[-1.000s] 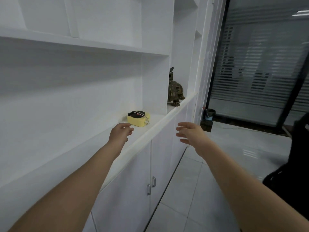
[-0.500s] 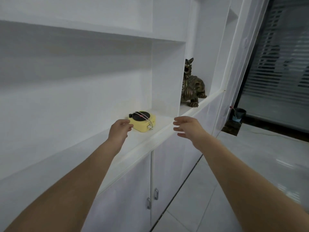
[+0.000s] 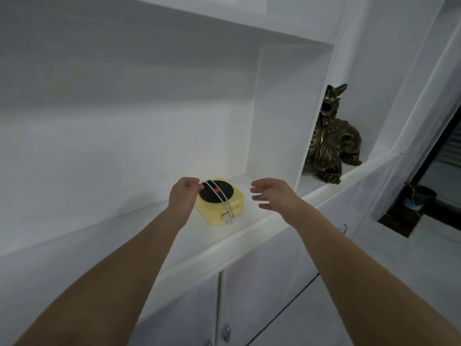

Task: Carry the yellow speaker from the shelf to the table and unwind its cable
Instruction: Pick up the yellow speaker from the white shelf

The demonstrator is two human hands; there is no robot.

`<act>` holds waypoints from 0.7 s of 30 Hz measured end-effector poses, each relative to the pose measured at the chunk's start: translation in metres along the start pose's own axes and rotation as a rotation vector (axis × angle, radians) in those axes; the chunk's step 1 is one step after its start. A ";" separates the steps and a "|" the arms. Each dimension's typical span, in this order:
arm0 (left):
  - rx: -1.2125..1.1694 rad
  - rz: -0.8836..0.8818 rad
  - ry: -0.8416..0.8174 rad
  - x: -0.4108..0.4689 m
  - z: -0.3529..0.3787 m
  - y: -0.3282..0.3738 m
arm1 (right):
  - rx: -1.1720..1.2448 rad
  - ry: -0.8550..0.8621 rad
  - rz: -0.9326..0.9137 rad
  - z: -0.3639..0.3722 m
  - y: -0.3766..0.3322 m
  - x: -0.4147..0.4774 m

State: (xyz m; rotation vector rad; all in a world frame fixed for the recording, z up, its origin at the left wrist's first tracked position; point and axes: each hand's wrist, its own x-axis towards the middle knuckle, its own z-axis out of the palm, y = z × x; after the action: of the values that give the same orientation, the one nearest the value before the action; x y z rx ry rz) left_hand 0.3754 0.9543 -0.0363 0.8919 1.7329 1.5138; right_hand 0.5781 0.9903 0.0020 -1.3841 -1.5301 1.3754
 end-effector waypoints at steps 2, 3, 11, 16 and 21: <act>0.006 0.000 0.051 0.008 0.004 -0.004 | -0.011 -0.009 -0.007 -0.004 0.002 0.021; 0.006 -0.002 0.074 0.011 0.006 -0.004 | -0.010 -0.012 -0.021 -0.004 0.002 0.030; -0.021 -0.062 0.289 0.031 0.026 -0.012 | -0.130 -0.192 -0.116 0.004 0.001 0.103; -0.053 -0.091 0.445 0.032 0.044 -0.020 | -0.197 -0.331 -0.154 0.002 0.002 0.139; -0.102 -0.120 0.601 0.027 0.059 -0.028 | -0.207 -0.438 -0.185 0.001 0.014 0.165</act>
State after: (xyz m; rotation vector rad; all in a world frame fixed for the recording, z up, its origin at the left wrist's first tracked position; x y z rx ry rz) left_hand 0.4075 1.0062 -0.0718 0.2779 2.0451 1.8911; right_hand 0.5429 1.1467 -0.0403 -1.0625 -2.0792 1.5016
